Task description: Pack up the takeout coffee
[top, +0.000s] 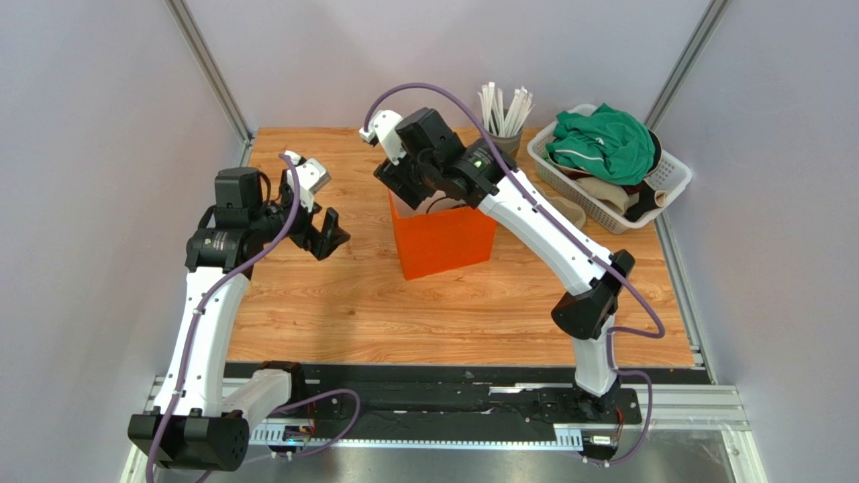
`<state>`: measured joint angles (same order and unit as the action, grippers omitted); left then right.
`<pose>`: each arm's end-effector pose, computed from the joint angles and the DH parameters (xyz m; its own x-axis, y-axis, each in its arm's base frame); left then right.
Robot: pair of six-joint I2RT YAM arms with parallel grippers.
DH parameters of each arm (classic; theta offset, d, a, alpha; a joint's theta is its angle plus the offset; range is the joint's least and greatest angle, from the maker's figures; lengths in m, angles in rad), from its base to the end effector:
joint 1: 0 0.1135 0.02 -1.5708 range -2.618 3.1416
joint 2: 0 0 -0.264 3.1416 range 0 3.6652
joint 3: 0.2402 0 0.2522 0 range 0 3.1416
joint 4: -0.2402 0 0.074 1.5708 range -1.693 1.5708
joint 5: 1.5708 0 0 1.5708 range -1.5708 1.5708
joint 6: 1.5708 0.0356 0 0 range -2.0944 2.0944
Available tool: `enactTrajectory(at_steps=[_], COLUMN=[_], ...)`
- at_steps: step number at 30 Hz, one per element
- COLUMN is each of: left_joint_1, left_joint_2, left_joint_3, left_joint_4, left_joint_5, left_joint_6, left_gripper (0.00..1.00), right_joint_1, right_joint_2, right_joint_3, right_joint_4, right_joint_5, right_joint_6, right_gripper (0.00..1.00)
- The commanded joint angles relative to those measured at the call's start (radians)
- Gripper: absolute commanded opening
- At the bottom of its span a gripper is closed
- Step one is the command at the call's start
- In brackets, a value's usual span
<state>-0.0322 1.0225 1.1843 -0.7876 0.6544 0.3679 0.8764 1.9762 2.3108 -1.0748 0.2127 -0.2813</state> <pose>0.1966 -0.0280 0.3776 -0.3597 0.2971 -0.8845 0.6945 0.7183 -0.0412 0.2721 0.3150 0.4198 -0.2338 -0.7048 -0.6698 -0.7456 0.5721 -0.3417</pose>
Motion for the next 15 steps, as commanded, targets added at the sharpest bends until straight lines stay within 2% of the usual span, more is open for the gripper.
enactTrajectory(at_steps=[1, 7, 10, 15], left_joint_1=[0.009, 0.011, 0.011, 0.012], left_joint_2=[-0.019, -0.019, -0.021, -0.021], left_joint_3=[-0.003, -0.003, -0.005, -0.003], left_joint_4=[0.03, 0.028, 0.028, 0.028], left_joint_5=[0.03, 0.033, 0.033, 0.036], left_joint_6=[-0.007, -0.009, -0.009, -0.011], left_gripper=[0.99, 0.99, 0.99, 0.99], right_joint_1=[-0.008, -0.046, -0.068, -0.148], right_joint_2=[-0.1, -0.214, -0.279, -0.422], right_joint_3=[0.05, 0.018, -0.013, -0.134], right_joint_4=[0.09, 0.141, 0.15, 0.144], right_joint_5=[-0.002, -0.107, -0.176, -0.363], right_joint_6=[0.022, 0.024, 0.002, -0.027], right_gripper=[0.7, 0.77, 0.77, 0.79])
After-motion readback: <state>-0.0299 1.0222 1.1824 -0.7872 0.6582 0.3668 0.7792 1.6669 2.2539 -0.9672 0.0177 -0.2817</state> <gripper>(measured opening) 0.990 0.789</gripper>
